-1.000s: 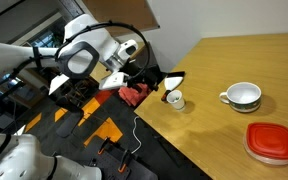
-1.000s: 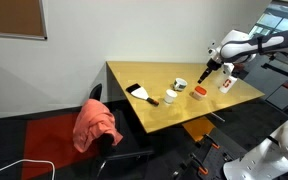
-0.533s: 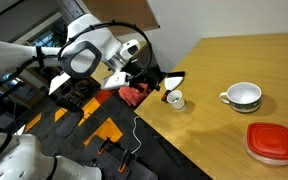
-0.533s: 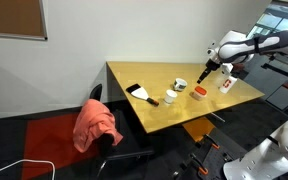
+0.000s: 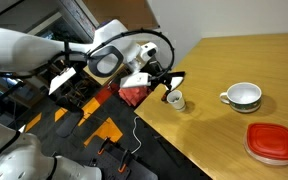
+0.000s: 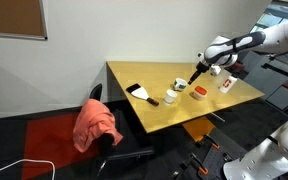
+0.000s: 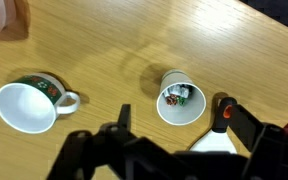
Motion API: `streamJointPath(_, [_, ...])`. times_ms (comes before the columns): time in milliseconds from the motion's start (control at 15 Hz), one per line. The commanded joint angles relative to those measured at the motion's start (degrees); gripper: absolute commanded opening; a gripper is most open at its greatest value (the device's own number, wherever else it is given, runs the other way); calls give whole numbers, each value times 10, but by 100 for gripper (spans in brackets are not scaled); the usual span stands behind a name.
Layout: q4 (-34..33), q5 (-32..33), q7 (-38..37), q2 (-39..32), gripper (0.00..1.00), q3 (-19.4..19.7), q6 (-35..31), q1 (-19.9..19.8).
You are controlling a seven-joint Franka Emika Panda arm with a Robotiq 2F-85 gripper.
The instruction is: Pour the sweets in the cup onto the table
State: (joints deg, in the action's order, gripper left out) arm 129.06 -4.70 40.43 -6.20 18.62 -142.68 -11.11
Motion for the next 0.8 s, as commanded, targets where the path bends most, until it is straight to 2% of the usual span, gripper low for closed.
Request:
streamJointPath(0, [-64,-45,43,-89,100,-37,-20,-42])
streamJointPath(200, [-93,-14,-13,-138,100,-49,-42,-58])
streamJointPath(267, [-64,-14,6,-106,100,-59,-31,-66])
streamJointPath(533, [-87,-8,-7,-138,100,-63,-35,-73])
streamJointPath(733, [-84,-17,11,-147,100,-83,-108,-84])
